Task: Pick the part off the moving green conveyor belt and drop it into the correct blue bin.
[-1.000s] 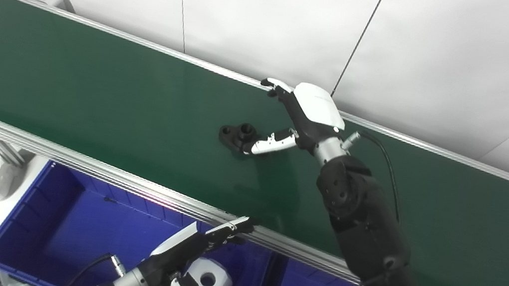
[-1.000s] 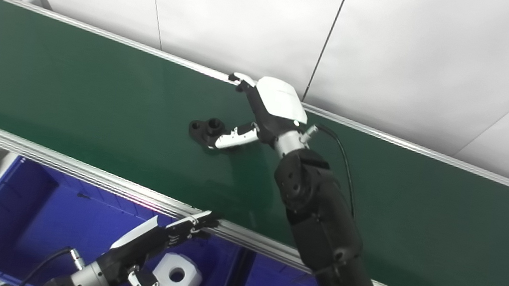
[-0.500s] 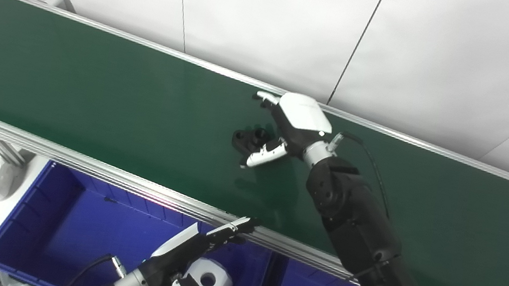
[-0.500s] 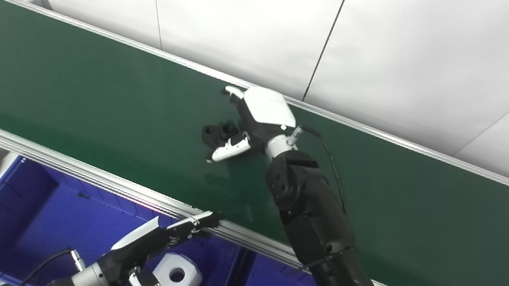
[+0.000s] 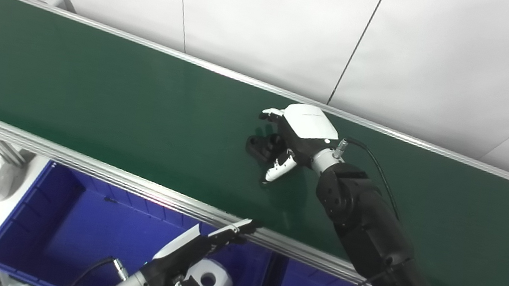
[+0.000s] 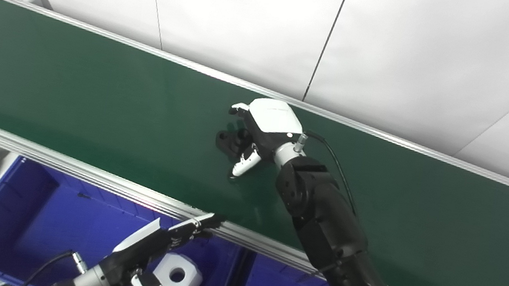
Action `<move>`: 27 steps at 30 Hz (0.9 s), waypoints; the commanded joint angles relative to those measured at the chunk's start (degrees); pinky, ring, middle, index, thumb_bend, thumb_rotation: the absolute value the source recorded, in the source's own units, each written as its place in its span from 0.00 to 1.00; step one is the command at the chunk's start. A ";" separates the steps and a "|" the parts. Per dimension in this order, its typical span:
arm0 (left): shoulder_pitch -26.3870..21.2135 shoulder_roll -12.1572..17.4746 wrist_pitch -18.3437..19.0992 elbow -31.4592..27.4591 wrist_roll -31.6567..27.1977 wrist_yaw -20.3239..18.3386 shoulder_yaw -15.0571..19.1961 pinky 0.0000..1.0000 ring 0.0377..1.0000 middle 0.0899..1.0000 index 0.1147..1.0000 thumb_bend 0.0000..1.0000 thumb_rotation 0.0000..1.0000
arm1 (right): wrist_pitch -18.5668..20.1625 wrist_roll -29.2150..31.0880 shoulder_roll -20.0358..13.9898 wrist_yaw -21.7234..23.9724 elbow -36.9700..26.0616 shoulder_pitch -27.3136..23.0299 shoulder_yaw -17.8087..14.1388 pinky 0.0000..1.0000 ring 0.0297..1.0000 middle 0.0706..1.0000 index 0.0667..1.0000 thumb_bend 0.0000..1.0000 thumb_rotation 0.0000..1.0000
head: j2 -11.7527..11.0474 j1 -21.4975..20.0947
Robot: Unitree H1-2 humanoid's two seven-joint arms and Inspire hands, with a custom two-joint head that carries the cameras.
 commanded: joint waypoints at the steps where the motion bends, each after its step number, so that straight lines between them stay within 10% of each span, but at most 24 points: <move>1: 0.21 0.01 -0.50 -1.33 -0.24 -0.54 -0.45 0.89 0.95 0.98 0.93 0.91 0.20 | 0.18 -0.34 -1.41 2.83 -1.30 0.53 0.10 0.40 0.50 0.68 0.78 0.78 0.06 | 0.06 0.08; 11: 0.13 0.00 -0.50 -2.28 0.34 -0.46 -0.02 0.90 0.95 0.98 0.93 0.92 0.21 | 0.61 -1.65 -5.47 6.81 -5.31 1.88 -0.68 0.26 0.31 0.45 0.72 0.56 0.00 | 1.62 -0.06; 27: -0.04 -0.19 -0.47 -3.03 1.59 0.50 0.51 0.90 0.94 0.96 0.92 0.93 0.25 | -2.93 -6.61 -7.13 2.60 -5.14 8.09 2.68 0.27 0.38 0.45 0.49 0.51 0.00 | 2.79 -0.27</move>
